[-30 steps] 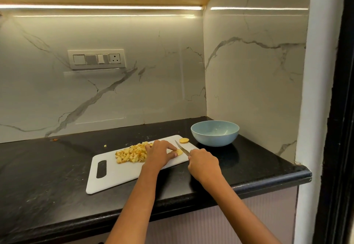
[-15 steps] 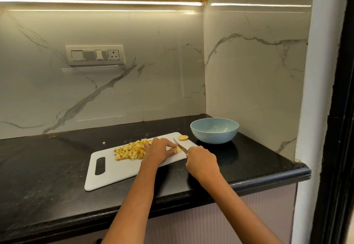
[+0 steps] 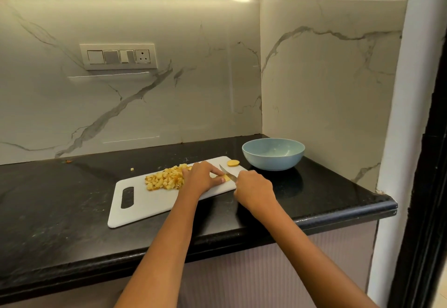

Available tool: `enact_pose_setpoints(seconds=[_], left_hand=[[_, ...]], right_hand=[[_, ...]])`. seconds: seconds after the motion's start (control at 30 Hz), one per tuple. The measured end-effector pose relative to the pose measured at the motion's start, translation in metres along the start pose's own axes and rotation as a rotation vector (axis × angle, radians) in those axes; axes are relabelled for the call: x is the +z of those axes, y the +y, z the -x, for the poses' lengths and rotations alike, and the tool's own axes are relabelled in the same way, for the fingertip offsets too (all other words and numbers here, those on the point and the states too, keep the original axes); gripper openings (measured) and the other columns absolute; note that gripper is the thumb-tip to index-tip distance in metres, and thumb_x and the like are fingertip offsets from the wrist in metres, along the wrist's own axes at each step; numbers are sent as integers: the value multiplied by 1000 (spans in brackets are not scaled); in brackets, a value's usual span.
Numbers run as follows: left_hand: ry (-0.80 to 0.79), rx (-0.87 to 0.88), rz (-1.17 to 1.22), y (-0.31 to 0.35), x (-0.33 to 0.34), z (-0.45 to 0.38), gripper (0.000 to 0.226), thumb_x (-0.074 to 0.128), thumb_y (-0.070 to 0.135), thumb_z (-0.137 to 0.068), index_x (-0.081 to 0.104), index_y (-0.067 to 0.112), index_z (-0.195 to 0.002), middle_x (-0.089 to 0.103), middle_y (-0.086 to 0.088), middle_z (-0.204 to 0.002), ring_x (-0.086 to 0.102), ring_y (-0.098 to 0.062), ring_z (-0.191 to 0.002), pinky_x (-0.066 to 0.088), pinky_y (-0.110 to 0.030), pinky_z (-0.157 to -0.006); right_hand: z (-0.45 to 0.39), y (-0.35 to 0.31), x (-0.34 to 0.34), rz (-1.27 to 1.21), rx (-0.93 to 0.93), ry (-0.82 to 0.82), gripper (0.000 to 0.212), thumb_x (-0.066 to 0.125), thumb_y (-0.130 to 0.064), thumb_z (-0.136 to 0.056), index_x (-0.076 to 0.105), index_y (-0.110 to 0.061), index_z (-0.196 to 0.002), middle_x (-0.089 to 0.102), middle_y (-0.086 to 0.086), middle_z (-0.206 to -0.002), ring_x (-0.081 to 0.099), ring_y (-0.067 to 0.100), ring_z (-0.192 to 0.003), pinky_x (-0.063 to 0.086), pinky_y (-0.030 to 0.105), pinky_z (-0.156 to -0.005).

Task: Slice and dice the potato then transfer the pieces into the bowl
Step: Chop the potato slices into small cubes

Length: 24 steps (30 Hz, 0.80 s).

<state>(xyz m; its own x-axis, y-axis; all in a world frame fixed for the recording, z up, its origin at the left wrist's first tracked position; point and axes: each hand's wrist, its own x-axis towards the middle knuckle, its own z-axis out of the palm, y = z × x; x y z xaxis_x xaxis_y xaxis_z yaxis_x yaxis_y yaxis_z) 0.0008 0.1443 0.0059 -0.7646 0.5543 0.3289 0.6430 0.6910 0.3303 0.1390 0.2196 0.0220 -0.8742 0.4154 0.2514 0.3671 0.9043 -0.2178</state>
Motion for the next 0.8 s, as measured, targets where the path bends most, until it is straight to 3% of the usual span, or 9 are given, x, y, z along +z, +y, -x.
enact_pose_setpoints(seconds=[0.37,0.6,0.8], left_hand=[[-13,-32,-44,5,-2,2,25,58,41,-88,66,36,-111,57,9,-130,41,-18,-128,16,-52,-111],[34,-53,53,2,5,2,22,60,40,-87,68,34,-107,60,13,-124,42,-15,-126,18,-46,-108],[126,-112,81,3,0,6,24,57,31,-91,66,30,-113,60,6,-126,44,-17,-124,21,-40,-100]], right_hand=[[14,-7,6,179,-127,39,28,38,-8,-99,50,-8,-125,57,10,-117,60,23,-102,41,27,-72],[10,-5,4,22,-21,19,28,44,-11,-98,50,-8,-125,56,10,-119,59,22,-105,48,30,-84],[14,0,2,-55,-4,4,28,47,-18,-97,51,-8,-123,58,10,-115,59,21,-102,47,28,-81]])
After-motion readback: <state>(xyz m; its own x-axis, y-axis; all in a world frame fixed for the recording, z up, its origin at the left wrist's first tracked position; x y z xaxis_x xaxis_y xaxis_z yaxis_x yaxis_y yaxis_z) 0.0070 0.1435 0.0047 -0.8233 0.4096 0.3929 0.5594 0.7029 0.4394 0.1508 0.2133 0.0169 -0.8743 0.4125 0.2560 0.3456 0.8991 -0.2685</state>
